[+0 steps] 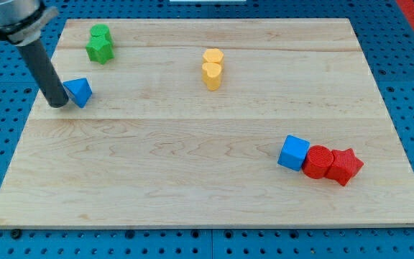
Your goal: Keep the blue triangle above the red circle
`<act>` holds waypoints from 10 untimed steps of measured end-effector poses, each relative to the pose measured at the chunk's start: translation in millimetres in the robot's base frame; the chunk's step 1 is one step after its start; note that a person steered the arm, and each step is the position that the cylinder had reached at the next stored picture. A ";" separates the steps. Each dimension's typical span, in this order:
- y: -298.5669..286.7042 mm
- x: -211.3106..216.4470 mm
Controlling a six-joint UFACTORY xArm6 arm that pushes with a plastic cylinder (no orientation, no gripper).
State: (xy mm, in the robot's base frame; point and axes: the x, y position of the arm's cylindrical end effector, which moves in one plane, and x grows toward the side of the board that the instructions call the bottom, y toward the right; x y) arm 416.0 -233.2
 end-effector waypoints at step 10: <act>95.8 -66.2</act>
State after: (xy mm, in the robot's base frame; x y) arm 349.8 -137.4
